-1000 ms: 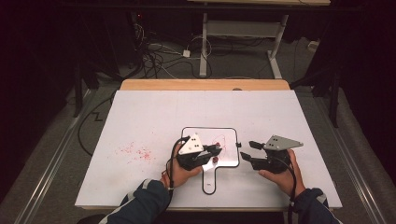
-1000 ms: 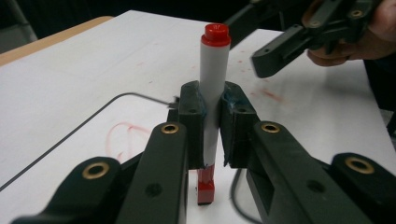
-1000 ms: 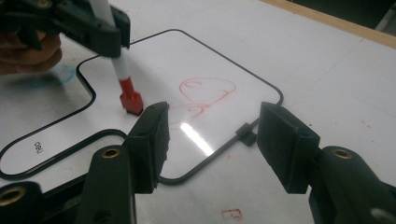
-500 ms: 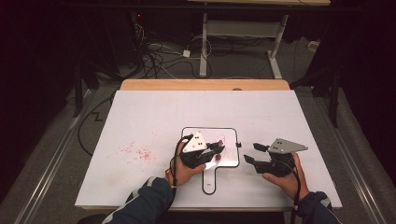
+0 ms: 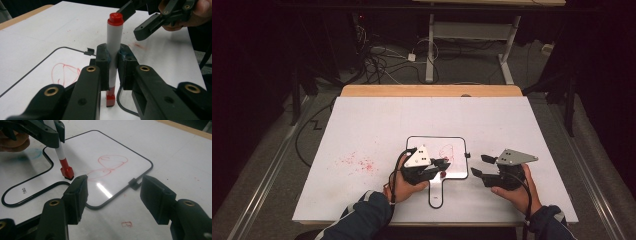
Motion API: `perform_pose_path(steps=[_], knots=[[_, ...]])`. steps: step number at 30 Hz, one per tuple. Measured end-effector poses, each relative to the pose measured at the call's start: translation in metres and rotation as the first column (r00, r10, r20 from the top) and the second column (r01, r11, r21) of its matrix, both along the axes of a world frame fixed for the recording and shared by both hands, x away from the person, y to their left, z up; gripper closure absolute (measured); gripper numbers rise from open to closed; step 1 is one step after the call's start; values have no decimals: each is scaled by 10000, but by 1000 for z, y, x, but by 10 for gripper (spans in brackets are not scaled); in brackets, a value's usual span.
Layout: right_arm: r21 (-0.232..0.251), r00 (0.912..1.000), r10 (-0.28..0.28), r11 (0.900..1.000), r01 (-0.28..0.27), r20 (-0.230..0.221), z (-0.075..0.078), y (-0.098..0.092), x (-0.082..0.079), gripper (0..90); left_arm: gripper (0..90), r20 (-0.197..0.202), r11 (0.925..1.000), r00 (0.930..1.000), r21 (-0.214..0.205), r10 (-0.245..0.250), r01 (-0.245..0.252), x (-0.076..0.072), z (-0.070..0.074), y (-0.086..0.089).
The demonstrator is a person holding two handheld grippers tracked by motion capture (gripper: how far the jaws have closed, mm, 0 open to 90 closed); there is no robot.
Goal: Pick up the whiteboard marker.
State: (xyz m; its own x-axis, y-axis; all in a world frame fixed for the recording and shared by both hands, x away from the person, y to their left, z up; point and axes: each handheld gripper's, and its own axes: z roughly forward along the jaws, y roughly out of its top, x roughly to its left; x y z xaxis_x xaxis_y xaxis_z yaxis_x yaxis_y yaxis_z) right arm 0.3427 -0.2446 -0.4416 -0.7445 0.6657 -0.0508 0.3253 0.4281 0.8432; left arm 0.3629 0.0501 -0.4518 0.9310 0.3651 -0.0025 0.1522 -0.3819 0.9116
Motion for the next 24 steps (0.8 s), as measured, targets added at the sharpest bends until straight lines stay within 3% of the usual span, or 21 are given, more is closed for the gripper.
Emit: perform_pose_path(steps=[6, 12, 18, 24], knots=[[9, 10000, 8, 10000, -8, -41, 0, 0, 1, 401, 789, -100, 9997, 9999, -220, -93, 91, 17, -1, -25], [-1, 10000, 50, 10000, -50, -54, -1, -1, 2, 400, 789, 108, 9997, 9998, -171, -179, 181, 26, -1, -40], [-38, 10000, 63, 10000, -64, -27, -1, -1, 1, 400, 789, 57, 9998, 10000, -180, -69, 70, 28, -1, -30], [-79, 10000, 68, 9999, -68, -48, -1, -1, 1, 400, 789, 108, 9998, 9997, -24, -197, 197, 14, 0, -8]])
